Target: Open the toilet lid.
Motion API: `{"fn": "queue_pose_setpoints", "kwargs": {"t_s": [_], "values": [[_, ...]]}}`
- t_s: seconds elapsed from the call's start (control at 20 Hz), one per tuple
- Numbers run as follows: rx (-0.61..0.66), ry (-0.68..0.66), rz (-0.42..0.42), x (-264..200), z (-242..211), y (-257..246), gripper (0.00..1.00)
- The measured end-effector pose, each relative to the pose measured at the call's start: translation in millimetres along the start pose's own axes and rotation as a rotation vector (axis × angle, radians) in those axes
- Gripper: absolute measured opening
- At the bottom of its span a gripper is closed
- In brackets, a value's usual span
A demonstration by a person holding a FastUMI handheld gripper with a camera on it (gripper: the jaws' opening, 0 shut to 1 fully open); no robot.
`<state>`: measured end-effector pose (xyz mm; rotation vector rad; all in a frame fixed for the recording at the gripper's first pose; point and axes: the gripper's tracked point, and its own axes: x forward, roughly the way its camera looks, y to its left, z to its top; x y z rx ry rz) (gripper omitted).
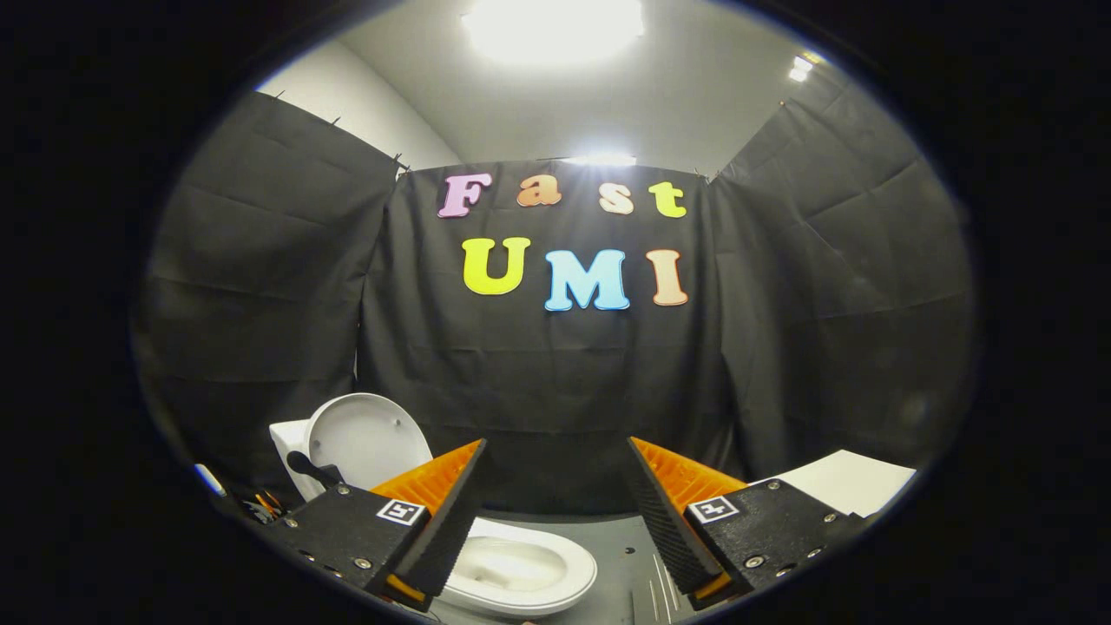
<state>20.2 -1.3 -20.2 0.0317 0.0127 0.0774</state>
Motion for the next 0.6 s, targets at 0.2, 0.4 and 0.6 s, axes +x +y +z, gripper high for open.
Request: {"fn": "queue_pose_setpoints", "kwargs": {"t_s": [0.2,0.4,0.6], "values": [[0.037,0.033,-0.061,-7,-8,-27,0.94],[0.035,0.010,-0.100,-14,7,-41,0.94],[-0.001,0.013,-0.091,-20,8,-34,0.94]]}}
